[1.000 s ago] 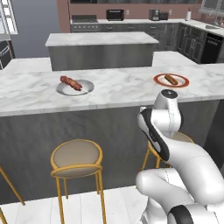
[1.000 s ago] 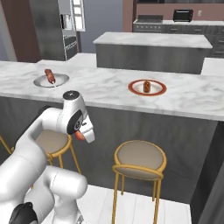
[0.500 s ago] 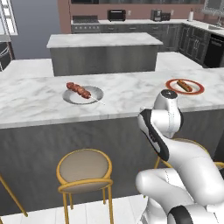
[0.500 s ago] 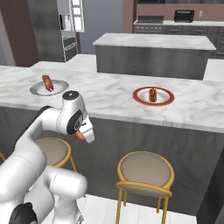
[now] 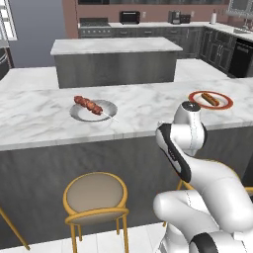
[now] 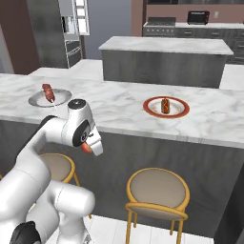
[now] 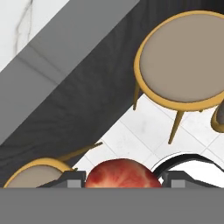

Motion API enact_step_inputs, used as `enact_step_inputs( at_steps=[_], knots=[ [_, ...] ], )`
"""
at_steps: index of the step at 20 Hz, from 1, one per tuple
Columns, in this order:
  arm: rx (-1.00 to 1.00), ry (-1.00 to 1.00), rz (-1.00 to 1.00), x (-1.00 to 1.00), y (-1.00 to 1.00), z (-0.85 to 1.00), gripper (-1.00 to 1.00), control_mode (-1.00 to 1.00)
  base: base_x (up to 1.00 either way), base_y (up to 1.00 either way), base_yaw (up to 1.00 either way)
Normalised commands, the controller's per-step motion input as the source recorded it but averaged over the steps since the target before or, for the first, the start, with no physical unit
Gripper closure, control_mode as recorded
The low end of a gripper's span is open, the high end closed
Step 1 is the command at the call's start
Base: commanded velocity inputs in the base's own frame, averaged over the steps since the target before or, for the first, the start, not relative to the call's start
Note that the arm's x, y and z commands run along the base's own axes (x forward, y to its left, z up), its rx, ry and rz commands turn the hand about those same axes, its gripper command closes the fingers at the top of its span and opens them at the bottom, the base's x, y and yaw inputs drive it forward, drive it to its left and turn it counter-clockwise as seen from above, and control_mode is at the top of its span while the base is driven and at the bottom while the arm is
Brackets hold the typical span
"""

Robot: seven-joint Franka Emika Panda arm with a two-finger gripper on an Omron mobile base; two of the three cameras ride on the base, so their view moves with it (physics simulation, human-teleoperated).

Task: Pick up the peach and mango from the fridge and place one fruit on each plate on the dining counter.

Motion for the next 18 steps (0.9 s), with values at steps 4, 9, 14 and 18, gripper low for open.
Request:
enact_step_inputs(
  at_steps=[4,9,14,18],
  knots=[
    [0.00,-0.01,0.00,0.08,0.07,0.10,1.00,-1.00,0.24,0.20,0.00],
    [0.02,-0.07,0.00,0.11,0.21,0.62,1.00,-1.00,0.00,0.00,0.00],
    [0.01,-0.04,0.02,0.05,0.38,0.87,1.00,-1.00,0.00,0.00,0.00],
    [0.05,-0.17,0.12,0.05,0.35,0.80,1.00,-1.00,0.00,0.00,0.00]
  ],
)
